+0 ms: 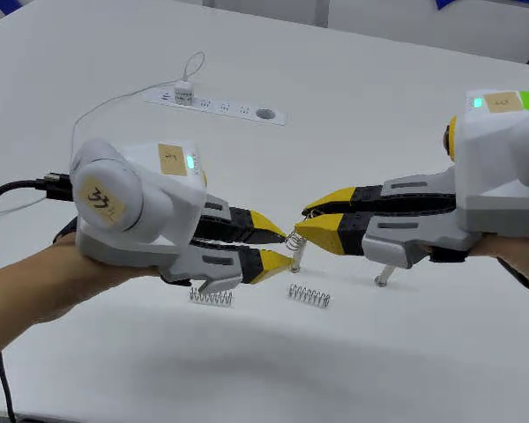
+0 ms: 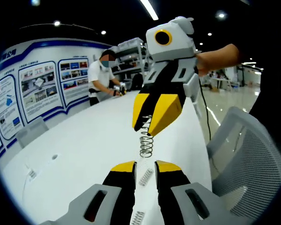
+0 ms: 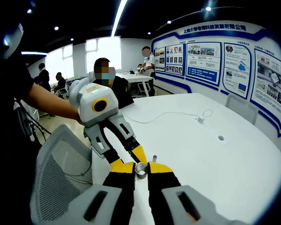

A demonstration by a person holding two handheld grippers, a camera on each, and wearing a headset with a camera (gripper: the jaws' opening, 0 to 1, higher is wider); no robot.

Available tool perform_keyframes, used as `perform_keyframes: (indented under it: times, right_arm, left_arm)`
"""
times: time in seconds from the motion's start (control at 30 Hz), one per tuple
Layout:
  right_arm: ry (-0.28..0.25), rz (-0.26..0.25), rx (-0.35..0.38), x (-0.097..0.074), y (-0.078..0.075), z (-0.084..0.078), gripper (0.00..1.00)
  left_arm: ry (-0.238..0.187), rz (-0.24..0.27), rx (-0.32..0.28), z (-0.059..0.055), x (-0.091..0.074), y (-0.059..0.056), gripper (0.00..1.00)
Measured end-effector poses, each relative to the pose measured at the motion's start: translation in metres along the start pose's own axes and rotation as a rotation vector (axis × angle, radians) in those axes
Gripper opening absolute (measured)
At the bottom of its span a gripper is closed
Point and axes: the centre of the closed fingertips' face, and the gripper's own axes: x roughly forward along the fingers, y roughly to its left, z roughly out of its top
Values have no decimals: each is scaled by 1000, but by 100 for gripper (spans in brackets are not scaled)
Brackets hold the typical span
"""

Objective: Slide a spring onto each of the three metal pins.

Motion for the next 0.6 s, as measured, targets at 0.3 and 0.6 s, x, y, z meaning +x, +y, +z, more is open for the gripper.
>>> perform_keyframes:
  times: [0.3, 0.6]
  right_arm:
    - [-6, -106, 61, -17, -38, -5, 10]
    - [124, -266, -9, -42, -81, -38, 10]
  left_arm:
    - [8, 90, -44, -11, -12, 18, 42]
    - [39, 102, -89, -23, -20, 24, 51]
